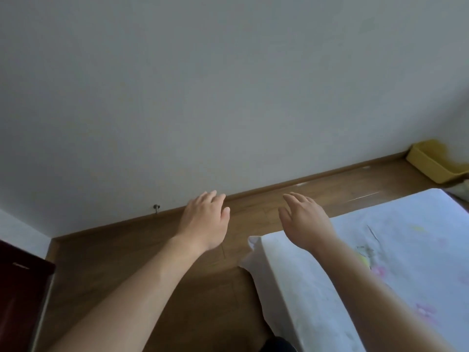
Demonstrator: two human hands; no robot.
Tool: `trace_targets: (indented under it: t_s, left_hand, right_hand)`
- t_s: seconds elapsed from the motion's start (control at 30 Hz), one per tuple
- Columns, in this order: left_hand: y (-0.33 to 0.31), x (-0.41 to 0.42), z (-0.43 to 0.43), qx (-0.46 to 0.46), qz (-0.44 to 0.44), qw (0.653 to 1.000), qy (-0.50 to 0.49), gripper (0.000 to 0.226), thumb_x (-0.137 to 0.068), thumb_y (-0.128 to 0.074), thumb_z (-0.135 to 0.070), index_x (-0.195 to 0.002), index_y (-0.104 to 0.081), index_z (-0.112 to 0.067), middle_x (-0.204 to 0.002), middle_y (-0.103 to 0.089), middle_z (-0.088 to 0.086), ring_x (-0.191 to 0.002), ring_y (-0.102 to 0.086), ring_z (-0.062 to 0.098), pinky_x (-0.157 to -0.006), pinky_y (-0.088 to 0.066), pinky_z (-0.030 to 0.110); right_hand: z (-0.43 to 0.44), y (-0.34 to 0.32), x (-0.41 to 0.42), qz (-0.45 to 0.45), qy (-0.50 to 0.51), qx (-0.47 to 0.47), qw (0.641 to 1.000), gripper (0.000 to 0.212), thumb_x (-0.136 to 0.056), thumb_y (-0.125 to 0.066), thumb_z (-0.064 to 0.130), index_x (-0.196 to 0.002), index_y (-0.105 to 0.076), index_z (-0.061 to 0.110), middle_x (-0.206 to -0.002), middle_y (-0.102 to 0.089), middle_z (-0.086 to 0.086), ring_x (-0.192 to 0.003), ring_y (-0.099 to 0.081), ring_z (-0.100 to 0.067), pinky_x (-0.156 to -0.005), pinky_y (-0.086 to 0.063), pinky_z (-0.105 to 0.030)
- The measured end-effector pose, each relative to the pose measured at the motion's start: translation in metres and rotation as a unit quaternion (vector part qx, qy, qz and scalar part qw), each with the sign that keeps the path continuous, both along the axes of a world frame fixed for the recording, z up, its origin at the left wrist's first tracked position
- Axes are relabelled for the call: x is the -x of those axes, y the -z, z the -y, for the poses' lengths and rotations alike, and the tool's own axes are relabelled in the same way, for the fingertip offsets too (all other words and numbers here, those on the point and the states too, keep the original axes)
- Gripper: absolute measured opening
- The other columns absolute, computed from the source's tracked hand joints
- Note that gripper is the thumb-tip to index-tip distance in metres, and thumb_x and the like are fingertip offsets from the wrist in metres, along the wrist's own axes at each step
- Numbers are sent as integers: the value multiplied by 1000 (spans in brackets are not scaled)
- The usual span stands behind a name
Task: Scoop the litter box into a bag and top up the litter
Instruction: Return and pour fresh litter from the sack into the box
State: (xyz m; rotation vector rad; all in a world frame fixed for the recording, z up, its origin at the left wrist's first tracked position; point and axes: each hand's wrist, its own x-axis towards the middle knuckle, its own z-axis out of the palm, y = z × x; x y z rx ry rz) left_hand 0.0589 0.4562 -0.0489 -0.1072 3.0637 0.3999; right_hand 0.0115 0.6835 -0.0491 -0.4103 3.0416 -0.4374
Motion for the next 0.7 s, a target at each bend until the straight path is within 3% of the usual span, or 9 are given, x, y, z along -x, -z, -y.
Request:
trace_targets:
  t_s: [0.3, 0.7]
  left_hand:
    - [3, 137, 41, 10, -18, 1000, 5, 48, -102, -32, -36, -145, -40, -17, -152, -39, 6, -141, -34, 22, -117, -27, 41]
    - [-9, 324, 49, 23, -41, 998, 35, 43, -99, -37, -34, -132, -54, -14, -136, -56, 5, -125, -50, 26, -105, -39, 38]
  right_hand:
    - [31, 5, 133, -11, 34, 4, 999, 34, -96, -39, 27, -111, -61, 6, -116, -64, -8, -111, -55, -32, -92, -44, -41]
    - [35, -6, 306, -10, 57, 23, 998, 36, -100, -37, 28, -117, -60, 5, -121, -62, -10, -110, -55, -33, -92, -44, -41]
